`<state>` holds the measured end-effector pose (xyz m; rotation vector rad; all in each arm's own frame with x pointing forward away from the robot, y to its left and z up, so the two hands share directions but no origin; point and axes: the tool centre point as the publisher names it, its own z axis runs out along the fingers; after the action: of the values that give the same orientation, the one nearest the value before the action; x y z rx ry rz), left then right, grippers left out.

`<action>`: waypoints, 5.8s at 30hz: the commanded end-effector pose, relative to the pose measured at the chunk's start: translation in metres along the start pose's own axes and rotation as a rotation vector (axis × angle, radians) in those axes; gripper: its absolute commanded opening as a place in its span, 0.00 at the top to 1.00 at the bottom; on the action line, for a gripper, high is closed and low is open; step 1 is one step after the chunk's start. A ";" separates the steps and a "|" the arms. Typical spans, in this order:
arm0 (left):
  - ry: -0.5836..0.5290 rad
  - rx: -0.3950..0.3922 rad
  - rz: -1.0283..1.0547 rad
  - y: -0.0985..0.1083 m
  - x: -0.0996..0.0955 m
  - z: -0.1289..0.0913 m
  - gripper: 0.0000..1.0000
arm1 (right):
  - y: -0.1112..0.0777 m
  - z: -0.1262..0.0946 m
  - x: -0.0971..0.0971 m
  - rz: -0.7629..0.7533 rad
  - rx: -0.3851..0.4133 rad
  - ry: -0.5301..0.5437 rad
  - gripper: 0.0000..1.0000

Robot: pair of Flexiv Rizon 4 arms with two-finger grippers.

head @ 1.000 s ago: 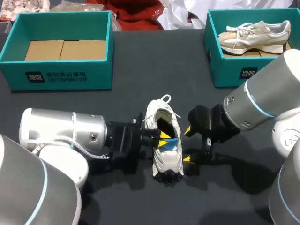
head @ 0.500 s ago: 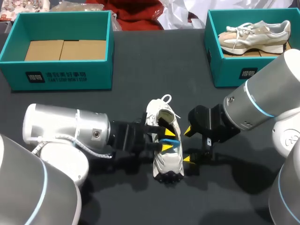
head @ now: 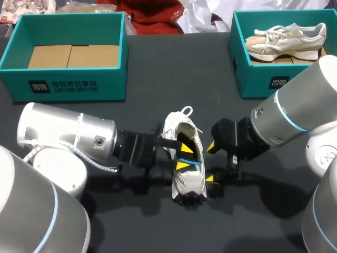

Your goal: Take the shoe out of the shoebox, open the shoe tongue, remove and reinsert the insole, then place the shoe into the shoebox

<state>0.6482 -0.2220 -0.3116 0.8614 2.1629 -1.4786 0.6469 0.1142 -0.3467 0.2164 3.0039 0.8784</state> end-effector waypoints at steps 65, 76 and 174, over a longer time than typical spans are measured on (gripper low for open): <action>0.394 -0.130 0.003 0.002 0.004 -0.058 0.65 | -0.050 -0.068 -0.012 0.007 0.005 -0.001 0.00; 0.558 -0.136 0.074 0.011 -0.017 -0.108 0.65 | -0.054 -0.070 -0.012 0.011 0.000 0.010 0.00; 1.189 -0.148 0.589 0.020 0.013 0.007 1.00 | -0.104 -0.107 -0.011 0.044 -0.012 -0.018 0.00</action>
<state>0.6550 -0.2231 -0.3417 2.4632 2.2470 -0.4867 0.6422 -0.0312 -0.3137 0.2880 2.9897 0.8959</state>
